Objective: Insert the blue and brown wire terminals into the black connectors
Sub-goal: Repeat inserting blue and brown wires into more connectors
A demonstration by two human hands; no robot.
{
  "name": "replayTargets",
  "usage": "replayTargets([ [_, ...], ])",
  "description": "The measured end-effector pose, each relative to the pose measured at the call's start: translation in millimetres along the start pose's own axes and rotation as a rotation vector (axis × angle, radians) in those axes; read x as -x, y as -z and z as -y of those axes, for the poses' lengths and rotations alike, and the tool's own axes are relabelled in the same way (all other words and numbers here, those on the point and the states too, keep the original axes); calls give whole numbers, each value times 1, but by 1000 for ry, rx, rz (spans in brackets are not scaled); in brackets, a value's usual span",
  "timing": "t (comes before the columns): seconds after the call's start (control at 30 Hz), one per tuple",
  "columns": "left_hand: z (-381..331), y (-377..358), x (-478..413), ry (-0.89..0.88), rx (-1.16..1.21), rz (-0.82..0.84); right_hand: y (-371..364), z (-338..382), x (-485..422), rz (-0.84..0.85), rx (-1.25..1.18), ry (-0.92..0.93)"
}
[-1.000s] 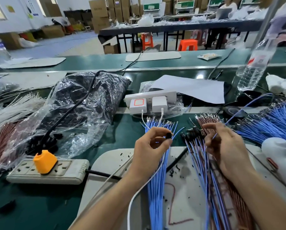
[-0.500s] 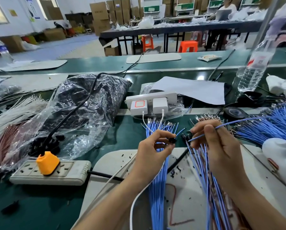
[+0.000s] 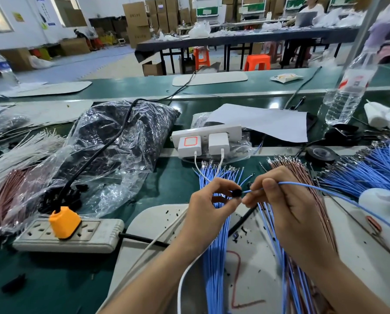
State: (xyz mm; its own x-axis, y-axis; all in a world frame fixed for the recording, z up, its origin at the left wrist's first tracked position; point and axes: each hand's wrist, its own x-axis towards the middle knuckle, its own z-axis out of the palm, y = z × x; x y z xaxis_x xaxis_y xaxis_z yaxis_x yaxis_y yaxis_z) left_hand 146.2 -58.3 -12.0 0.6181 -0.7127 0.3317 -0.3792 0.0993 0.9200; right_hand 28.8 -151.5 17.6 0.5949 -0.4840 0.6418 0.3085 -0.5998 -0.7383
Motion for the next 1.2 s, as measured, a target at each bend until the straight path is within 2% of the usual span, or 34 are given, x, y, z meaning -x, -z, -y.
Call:
replayTargets([
  [0.33,0,0,-1,-9,-23,18,-2,-8,0,46,119,-11],
  [0.77,1,-2,0,-67,-102,20,1,-11,-1,-23,110,-34],
  [1.1,1,-1,1,-145,-161,22,0,-7,0,55,177,-52],
  [1.2,0,-1,2,-170,-174,29,1,-8,-1,73,133,-131],
])
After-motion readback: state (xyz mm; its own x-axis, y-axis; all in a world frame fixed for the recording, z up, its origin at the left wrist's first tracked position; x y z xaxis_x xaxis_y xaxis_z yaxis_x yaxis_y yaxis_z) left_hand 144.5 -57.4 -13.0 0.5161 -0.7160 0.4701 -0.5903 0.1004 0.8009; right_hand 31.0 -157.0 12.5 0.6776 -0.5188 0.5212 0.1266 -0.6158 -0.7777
